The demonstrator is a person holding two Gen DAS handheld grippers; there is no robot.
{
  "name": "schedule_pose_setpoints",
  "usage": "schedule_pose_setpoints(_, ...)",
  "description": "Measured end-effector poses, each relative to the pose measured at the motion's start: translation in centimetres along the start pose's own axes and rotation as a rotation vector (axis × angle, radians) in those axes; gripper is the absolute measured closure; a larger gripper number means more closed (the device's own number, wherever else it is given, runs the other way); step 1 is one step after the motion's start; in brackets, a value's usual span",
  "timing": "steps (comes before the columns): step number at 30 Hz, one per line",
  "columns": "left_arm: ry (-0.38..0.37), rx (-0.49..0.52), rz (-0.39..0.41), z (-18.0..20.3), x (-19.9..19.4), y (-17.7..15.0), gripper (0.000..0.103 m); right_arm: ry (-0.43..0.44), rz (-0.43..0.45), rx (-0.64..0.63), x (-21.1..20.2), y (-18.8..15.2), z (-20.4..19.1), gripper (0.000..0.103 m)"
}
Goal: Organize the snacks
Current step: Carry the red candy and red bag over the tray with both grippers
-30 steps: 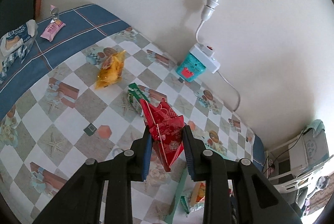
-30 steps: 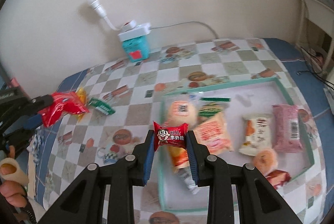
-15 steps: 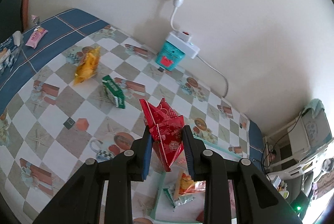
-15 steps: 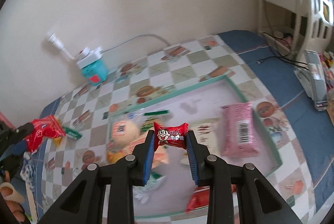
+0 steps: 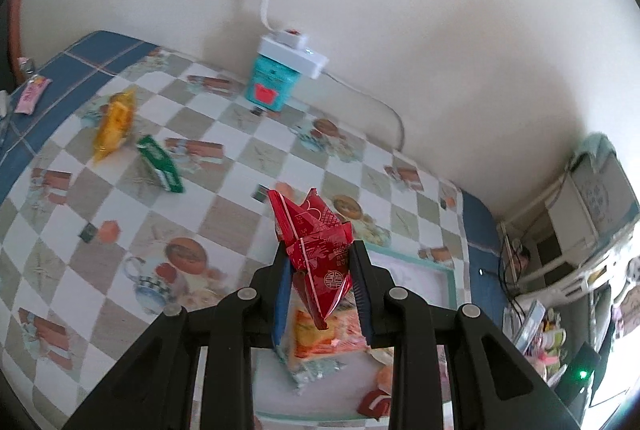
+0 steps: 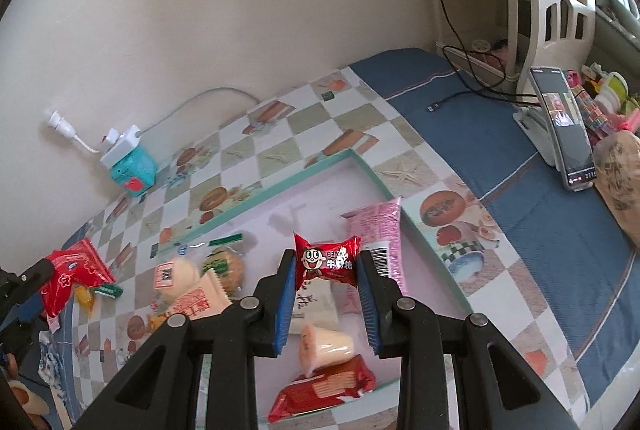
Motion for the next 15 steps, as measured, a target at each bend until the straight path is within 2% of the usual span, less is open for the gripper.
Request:
schedule_pose_setpoints(5,-0.020,0.057,-0.048,2.4,1.6,-1.8,0.074,-0.006,-0.012,-0.001,0.5,-0.1,0.4,0.072)
schedule_pose_setpoints(15,-0.026,0.135,-0.079,4.8,3.5,-3.7,0.073,-0.001,-0.049,-0.003,1.8,-0.7,0.5,0.072)
Point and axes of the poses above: each gripper's, at about its wrist camera, not at the fingertips, and x roughly the way its jaws point, z to its right, y to its top, the point moved 6 cm from there along x, roughly the way its jaws point, and after that the axes turned 11 degrees about -x, right-handed, at the moved point
